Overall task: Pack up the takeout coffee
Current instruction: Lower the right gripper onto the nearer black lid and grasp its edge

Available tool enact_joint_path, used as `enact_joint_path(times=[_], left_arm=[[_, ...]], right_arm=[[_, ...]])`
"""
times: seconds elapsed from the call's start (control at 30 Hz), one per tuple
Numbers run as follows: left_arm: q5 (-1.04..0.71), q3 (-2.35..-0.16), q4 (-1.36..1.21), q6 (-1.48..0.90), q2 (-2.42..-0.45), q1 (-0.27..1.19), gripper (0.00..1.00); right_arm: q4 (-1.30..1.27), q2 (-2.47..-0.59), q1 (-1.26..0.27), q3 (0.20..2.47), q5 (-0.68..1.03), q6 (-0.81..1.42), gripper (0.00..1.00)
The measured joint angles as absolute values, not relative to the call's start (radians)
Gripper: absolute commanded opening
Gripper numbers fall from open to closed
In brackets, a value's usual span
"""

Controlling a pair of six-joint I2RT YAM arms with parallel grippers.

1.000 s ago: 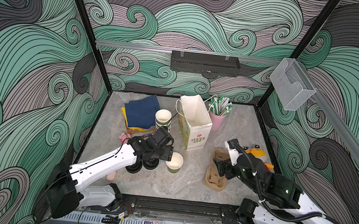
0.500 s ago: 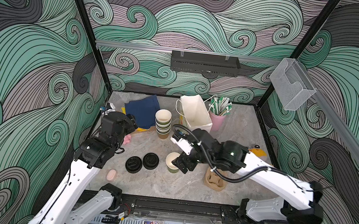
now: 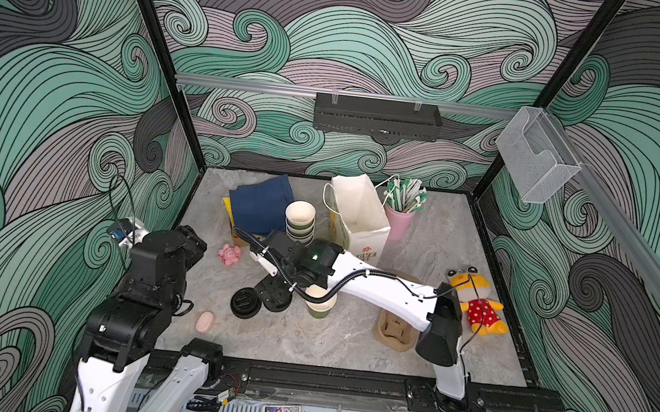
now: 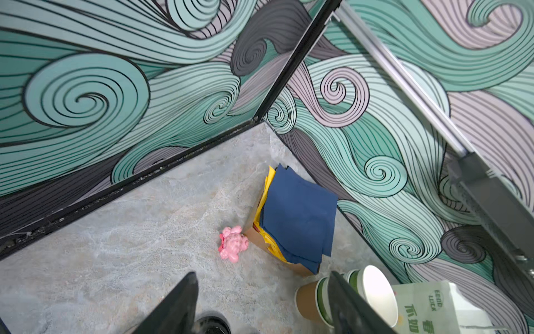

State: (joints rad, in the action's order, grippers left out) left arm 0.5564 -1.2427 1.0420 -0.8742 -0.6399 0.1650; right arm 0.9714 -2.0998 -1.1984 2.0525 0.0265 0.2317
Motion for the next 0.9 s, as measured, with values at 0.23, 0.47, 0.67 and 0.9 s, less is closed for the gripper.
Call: enact_joint_path(times=[0.23, 0.47, 0.67, 0.9], left_arm=[[0.601, -1.267, 1.137, -0.902, -0.635, 0.165, 0.65], [0.603, -1.267, 1.168, -0.902, -0.617, 0.165, 0.66], [0.593, -1.254, 1.168, -0.902, -0.617, 0.165, 0.66], [0.574, -1.249, 1.166, -0.902, -0.618, 0.165, 0.66]], right_arm=[[1.123, -2.317, -1.198, 2.278, 0.019, 0.3, 0.9], [1.185, -2.398, -1.191, 2.327, 0.014, 0.374, 0.88], [1.203, -2.445, -1.176, 2.365, 0.004, 0.409, 0.91], [1.206, -2.478, -1.166, 2.379, -0.022, 0.438, 0.86]])
